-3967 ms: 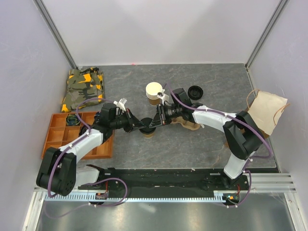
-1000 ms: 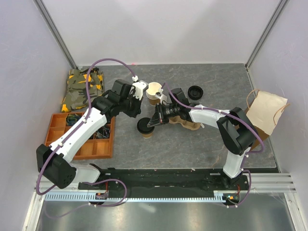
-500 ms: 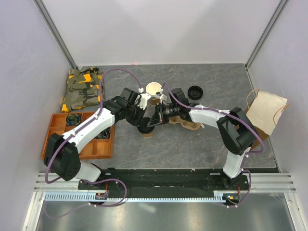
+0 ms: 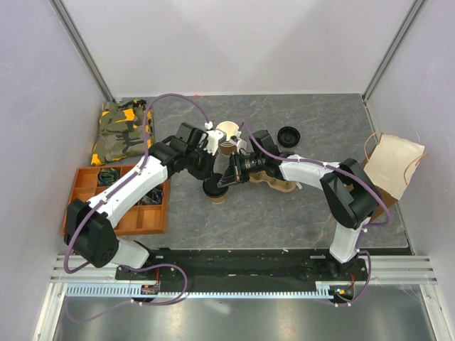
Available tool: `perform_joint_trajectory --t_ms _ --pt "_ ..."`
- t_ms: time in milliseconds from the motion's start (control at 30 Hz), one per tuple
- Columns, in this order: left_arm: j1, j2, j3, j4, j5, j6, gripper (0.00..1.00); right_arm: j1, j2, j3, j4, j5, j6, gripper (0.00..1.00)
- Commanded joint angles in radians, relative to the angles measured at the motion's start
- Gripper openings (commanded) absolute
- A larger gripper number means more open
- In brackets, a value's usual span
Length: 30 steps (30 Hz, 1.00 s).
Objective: Pack the takeout coffee
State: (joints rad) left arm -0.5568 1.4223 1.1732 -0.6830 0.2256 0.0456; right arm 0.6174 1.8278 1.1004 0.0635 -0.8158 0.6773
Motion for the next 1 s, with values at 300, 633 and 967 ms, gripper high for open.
perform_joint_trajectory --t_ms 300,633,967 --pt "0.047 -0.071 -0.027 0.075 0.161 -0.131 0.13 -0.004 -0.015 -0.037 -0.002 0.03 0.033 0.11" --pt "0.268 -0.099 -0.266 0.313 0.618 -0.36 0.11 -0.002 -0.048 -0.04 0.047 -0.005 0.064 0.13" --pt "0.284 -0.022 -0.32 0.485 0.675 -0.495 0.1 -0.002 -0.028 -0.007 0.059 -0.016 0.071 0.14"
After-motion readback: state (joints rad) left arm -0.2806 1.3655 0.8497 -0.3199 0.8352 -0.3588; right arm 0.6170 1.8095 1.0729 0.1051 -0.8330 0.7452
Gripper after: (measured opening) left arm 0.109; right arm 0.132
